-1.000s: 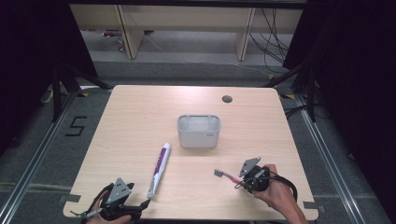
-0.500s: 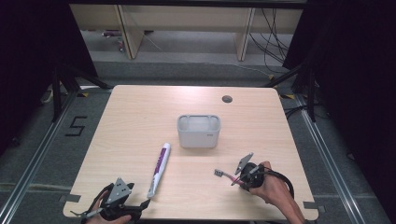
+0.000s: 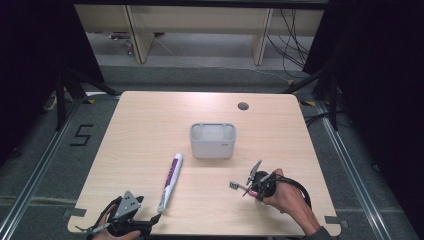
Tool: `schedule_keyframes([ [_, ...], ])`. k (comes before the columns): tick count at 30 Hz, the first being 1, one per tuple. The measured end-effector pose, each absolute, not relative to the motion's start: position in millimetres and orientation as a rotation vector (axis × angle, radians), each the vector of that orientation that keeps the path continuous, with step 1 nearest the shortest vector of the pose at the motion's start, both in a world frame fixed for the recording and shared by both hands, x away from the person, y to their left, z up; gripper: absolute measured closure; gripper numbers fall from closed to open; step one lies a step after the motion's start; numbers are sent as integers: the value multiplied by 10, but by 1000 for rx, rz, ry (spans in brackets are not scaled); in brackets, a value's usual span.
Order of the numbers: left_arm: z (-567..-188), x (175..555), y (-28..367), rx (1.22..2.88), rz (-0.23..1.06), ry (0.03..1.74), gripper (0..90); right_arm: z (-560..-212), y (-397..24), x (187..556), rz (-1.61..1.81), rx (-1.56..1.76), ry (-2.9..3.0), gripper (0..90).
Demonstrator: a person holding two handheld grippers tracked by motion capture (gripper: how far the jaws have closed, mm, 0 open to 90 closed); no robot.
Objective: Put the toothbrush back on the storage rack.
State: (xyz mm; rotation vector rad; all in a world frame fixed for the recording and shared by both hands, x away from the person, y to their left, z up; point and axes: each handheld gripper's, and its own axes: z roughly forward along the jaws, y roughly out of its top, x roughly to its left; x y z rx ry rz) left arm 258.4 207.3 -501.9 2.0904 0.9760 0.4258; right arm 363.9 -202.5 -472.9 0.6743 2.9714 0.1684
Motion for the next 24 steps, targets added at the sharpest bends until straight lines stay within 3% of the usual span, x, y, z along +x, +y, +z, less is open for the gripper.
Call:
schedule_keyframes([
  [16, -5016, 2583, 2072, 2098, 428, 979, 174, -4742, -1990, 3661, 71, 621, 2986, 841],
  [24, -5013, 2582, 2072, 2103, 426, 978, 174, -4506, -2044, 3613, 207, 669, 2954, 842],
])
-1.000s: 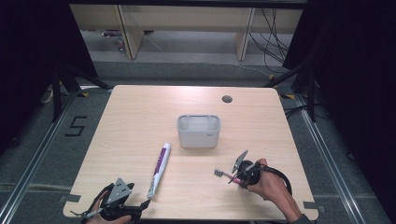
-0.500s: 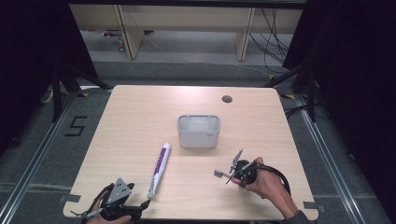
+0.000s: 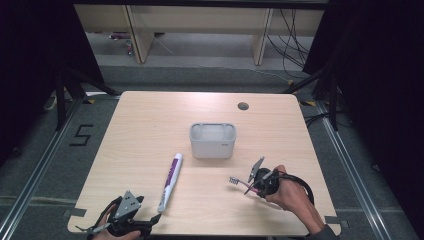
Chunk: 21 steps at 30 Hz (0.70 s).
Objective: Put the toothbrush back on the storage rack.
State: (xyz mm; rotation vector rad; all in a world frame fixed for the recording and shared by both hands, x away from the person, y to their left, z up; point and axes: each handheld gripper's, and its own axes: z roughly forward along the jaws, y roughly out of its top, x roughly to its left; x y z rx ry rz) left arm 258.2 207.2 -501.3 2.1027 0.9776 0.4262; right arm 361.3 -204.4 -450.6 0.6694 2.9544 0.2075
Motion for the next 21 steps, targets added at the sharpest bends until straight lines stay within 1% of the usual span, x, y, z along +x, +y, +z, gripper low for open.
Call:
schedule_keyframes([
  [4, -5019, 2584, 2073, 2094, 425, 977, 174, -4444, -2094, 3639, 300, 630, 2938, 841],
  [5, -5022, 2586, 2073, 2087, 427, 978, 174, -4425, -2115, 3633, 375, 643, 2884, 842],
  [6, -5022, 2586, 2073, 2087, 427, 978, 174, -4416, -2129, 3662, 404, 576, 2875, 842],
  [7, -5021, 2585, 2074, 2086, 428, 977, 174, -4416, -2129, 3662, 404, 576, 2875, 842],
  [9, -5020, 2587, 2079, 2090, 428, 981, 174, -4380, -2162, 3645, 486, 660, 2825, 842],
  [14, -5017, 2587, 2080, 2090, 427, 978, 174, -4325, -2207, 3680, 612, 674, 2757, 842],
  [15, -5018, 2589, 2081, 2091, 427, 980, 174, -4289, -2231, 3706, 694, 677, 2714, 842],
  [21, -5012, 2590, 2088, 2098, 427, 980, 174, -4231, -2244, 3736, 817, 680, 2651, 842],
])
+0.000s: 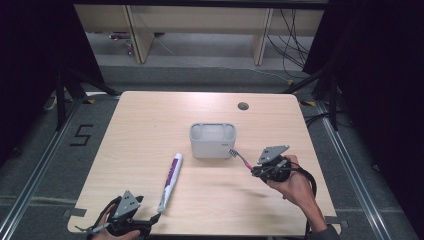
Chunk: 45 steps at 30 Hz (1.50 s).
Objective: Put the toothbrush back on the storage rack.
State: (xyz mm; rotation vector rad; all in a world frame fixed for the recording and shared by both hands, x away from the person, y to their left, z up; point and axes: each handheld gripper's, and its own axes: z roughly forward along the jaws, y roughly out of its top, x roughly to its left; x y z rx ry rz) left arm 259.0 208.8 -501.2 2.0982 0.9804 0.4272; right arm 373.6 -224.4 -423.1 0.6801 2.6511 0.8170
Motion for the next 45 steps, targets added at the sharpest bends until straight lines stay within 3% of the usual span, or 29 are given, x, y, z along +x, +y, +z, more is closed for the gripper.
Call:
schedule_keyframes([
  [25, -5020, 2589, 2083, 2094, 428, 980, 174, -3939, -2202, 4031, 1250, 746, 2408, 842],
  [45, -5027, 2589, 2081, 2090, 429, 979, 174, -3779, -2208, 4315, 1404, 838, 2259, 842],
])
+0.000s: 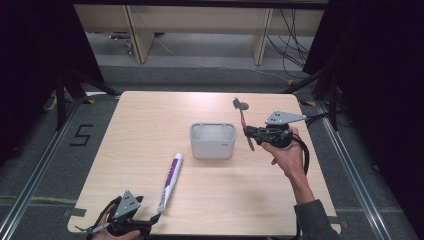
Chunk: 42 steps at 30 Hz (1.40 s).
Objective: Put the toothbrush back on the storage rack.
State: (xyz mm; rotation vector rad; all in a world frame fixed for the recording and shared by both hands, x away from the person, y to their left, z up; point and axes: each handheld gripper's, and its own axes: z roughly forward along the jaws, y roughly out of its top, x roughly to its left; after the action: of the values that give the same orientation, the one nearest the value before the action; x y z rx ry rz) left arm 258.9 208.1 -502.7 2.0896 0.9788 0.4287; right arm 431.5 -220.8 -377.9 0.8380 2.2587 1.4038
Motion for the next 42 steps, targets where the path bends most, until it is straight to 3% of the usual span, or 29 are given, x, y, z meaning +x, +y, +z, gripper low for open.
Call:
schedule_keyframes([
  [21, -5024, 2580, 2083, 2083, 426, 980, 174, -3644, -1869, 4602, 1475, 846, 2241, 842],
  [42, -5008, 2567, 2090, 2096, 425, 980, 174, -3904, -1664, 4967, 1473, 922, 2198, 841],
])
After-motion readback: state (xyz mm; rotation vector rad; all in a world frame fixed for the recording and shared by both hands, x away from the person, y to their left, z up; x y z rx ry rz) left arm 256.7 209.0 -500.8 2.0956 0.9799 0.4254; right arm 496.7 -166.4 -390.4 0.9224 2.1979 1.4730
